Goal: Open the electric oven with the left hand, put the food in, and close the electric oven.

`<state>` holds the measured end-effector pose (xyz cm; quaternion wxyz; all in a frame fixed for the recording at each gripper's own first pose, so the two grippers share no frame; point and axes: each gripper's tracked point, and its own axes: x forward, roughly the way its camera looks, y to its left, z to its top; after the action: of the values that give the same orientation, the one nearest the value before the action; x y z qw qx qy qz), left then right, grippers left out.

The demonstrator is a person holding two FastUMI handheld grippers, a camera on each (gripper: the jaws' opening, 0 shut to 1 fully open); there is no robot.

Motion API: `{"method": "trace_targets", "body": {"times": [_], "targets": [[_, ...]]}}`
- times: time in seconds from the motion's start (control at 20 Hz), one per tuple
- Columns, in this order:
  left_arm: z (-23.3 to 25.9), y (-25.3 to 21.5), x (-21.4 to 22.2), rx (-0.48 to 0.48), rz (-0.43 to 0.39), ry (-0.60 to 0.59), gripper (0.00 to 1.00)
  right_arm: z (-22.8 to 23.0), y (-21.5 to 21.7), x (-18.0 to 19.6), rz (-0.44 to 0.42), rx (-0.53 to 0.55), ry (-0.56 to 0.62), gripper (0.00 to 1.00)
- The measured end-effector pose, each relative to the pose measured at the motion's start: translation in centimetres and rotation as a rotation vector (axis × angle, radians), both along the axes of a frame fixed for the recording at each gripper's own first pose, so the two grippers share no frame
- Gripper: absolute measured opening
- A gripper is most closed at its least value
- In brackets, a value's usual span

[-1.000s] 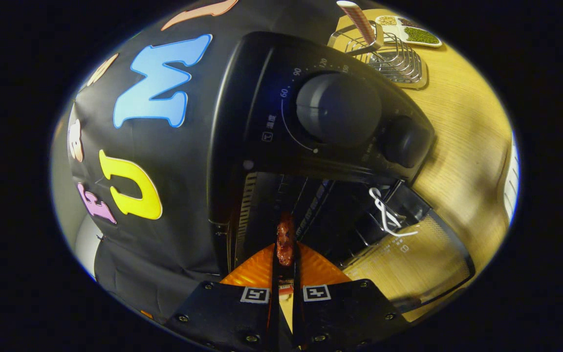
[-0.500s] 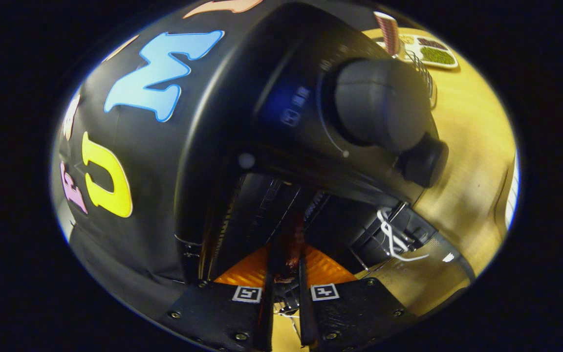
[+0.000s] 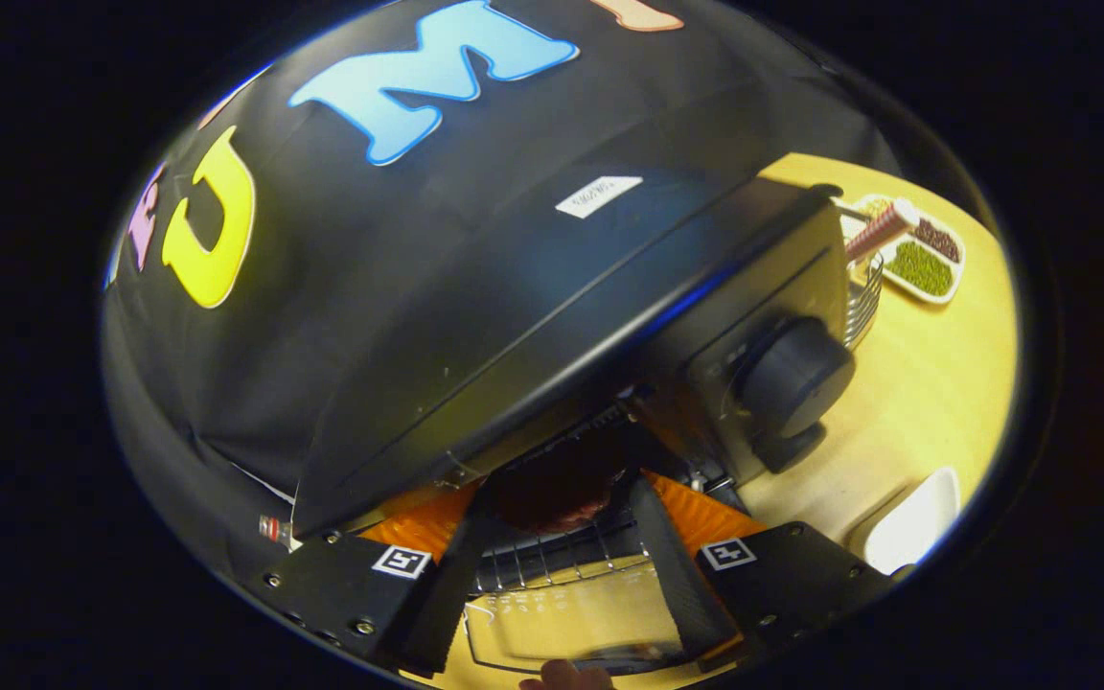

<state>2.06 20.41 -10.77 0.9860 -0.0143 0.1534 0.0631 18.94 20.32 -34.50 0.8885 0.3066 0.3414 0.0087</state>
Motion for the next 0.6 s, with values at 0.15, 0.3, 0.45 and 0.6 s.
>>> {"method": "trace_targets", "body": {"times": [0.15, 0.3, 0.45, 0.6], "targets": [[0.5, -1.1, 0.5, -0.001, -0.015, -0.024, 0.97, 1.8, -1.4, -2.0, 0.083, -0.126, -0.051, 0.87], [1.2, -2.7, 1.1, -0.002, -0.039, -0.045, 0.94, 5.5, -3.8, -4.1, 0.126, -0.241, -0.151, 0.87], [1.6, -4.8, 1.6, 0.004, -0.068, -0.073, 0.97, 11.8, -7.0, -6.7, 0.105, -0.340, -0.301, 0.87], [1.6, -6.8, 2.0, 0.012, -0.085, -0.081, 1.00, 18.1, -10.7, -8.5, 0.054, -0.465, -0.434, 0.87]]}}
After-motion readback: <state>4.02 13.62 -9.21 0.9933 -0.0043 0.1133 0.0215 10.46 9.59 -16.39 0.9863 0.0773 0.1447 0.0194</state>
